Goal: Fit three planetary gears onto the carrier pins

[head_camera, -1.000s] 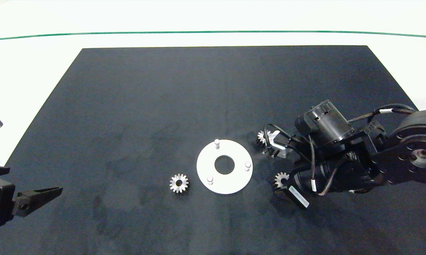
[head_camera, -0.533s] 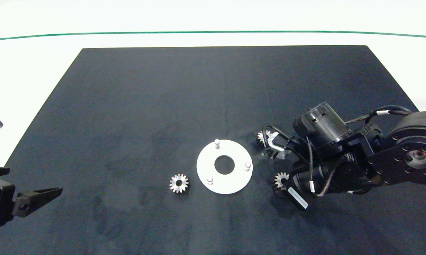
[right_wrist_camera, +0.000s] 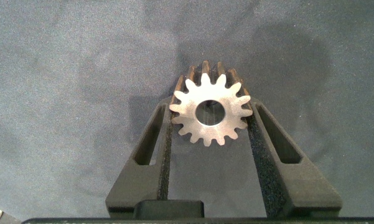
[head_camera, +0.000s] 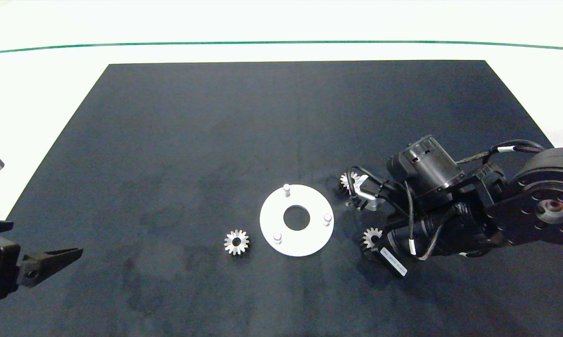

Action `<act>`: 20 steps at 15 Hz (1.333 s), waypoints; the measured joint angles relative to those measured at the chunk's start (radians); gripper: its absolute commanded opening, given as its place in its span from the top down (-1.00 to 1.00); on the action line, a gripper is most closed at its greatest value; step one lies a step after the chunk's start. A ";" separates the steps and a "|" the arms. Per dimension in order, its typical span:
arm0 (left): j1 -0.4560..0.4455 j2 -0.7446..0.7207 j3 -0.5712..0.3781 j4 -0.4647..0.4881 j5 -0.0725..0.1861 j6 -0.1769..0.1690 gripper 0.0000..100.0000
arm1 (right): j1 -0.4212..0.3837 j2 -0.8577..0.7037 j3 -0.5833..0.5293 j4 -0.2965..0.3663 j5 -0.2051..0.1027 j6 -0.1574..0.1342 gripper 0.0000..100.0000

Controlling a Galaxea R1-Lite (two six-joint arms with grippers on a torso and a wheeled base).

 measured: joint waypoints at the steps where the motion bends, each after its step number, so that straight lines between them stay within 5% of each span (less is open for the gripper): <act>1: 0.000 0.000 0.000 0.000 0.000 0.000 -1.00 | 0.001 0.000 0.000 0.000 -0.002 0.000 0.58; 6: 0.000 0.000 0.000 0.000 0.000 0.000 -1.00 | 0.006 -0.006 -0.001 0.000 -0.003 -0.001 0.74; 20: 0.000 -0.008 -0.001 0.000 0.000 0.000 -1.00 | 0.065 -0.051 -0.089 0.000 -0.010 -0.002 0.74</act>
